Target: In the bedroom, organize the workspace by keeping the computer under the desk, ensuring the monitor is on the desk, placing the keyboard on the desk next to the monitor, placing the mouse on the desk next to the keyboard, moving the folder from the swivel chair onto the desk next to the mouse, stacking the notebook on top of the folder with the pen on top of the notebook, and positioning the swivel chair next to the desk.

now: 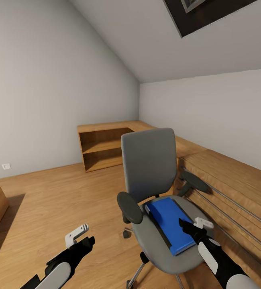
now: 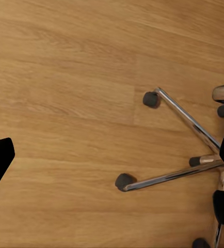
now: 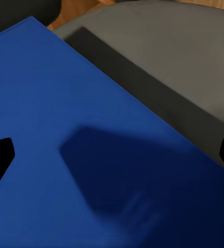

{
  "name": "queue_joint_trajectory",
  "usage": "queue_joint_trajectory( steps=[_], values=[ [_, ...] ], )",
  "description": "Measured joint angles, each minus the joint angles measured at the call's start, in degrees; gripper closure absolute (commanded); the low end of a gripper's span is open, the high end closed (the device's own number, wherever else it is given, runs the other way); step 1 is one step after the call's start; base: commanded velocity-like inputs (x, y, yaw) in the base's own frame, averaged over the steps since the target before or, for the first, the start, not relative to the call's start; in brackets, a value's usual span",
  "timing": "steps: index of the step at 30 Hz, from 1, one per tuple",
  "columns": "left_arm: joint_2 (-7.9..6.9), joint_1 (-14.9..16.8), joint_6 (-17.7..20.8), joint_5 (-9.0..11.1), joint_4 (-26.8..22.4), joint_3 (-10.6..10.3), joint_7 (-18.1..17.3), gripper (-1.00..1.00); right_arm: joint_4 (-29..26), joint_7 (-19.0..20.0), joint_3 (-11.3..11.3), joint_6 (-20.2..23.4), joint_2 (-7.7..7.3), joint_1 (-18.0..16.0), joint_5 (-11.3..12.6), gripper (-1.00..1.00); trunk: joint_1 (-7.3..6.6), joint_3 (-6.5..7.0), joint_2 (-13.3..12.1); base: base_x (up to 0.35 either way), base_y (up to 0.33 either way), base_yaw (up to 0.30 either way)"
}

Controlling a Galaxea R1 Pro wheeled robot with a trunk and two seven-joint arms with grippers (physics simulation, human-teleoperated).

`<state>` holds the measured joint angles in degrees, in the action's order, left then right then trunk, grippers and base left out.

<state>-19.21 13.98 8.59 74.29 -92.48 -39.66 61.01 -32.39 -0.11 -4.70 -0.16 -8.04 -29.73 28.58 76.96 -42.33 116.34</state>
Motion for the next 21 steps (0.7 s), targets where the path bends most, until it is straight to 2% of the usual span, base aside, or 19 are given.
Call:
queue_joint_trajectory(
  steps=[4, 10, 21],
  values=[
    [0.00, 0.0, 0.0, 0.0, 0.0, -0.1, 0.0, -1.00, 0.0, 0.0, 0.0, 0.0, 0.00, 0.0, 0.0, -1.00, 0.00, 0.00, 0.0, 0.000, 0.000, 0.000],
    [0.00, 0.0, 0.0, 0.0, 0.0, -0.1, 0.0, -1.00, -1.8, 0.0, 0.0, 0.0, 0.01, 0.0, 0.1, -1.00, 1.31, -1.07, 2.4, 0.000, 0.000, 0.000],
    [-0.13, 0.0, 0.0, 0.0, 0.1, -0.1, 0.0, -1.00, -1.8, 0.0, 0.0, 0.0, 0.01, 0.0, 0.1, -1.00, 1.32, -1.08, 2.4, 0.000, 0.000, 0.000]
  ],
)
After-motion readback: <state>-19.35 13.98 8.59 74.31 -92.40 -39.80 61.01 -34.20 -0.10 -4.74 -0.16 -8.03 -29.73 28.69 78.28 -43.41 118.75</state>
